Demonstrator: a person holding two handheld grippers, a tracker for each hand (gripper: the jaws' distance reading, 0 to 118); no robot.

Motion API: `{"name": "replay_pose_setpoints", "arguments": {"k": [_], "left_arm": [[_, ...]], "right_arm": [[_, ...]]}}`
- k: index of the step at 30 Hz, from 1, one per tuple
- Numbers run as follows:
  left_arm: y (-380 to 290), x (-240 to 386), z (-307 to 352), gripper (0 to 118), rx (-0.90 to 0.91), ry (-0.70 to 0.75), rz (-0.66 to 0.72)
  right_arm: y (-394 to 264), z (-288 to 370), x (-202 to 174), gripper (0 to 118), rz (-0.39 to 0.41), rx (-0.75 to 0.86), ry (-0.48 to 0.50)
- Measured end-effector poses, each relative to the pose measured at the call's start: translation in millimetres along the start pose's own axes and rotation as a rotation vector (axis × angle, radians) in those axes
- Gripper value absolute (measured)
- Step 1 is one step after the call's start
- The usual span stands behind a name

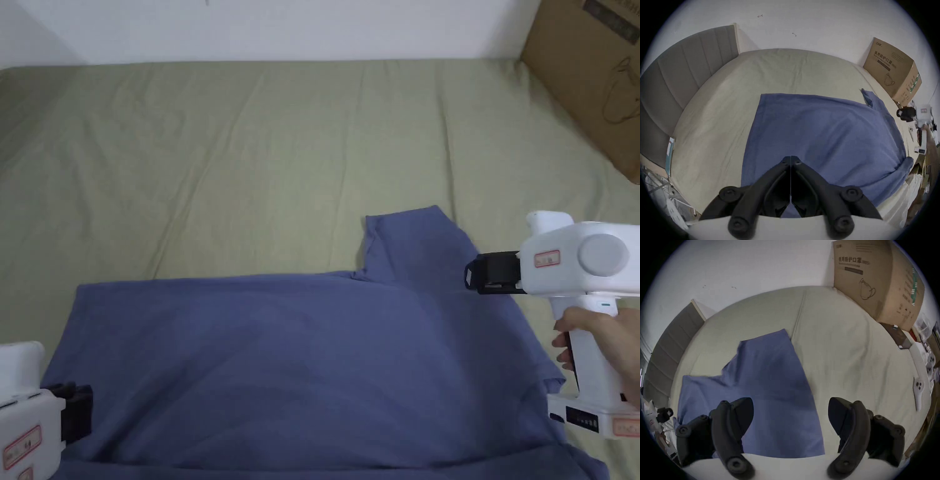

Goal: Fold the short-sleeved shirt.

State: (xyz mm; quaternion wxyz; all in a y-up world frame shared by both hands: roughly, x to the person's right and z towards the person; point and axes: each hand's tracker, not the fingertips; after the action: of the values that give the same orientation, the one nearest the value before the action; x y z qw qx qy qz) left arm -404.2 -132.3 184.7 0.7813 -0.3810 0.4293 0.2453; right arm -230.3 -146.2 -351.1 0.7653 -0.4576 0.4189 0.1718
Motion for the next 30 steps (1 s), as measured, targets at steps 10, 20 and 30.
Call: {"name": "replay_pose_setpoints", "arguments": {"k": [10, 20, 30], "left_arm": [[0, -7, -26, 0, -0.065, 0.014, 0.004], [25, -18, -34, 1, -0.009, 0.013, 0.046], [114, -25, -124, 100, -0.004, 0.085, -0.047]], "right_arm": [[12, -41, -3, 11, 0.098, -0.057, -0.068], [21, -16, -23, 1, 0.128, -0.030, -0.012], [16, -17, -13, 1, 0.093, -0.030, 0.007]]}}
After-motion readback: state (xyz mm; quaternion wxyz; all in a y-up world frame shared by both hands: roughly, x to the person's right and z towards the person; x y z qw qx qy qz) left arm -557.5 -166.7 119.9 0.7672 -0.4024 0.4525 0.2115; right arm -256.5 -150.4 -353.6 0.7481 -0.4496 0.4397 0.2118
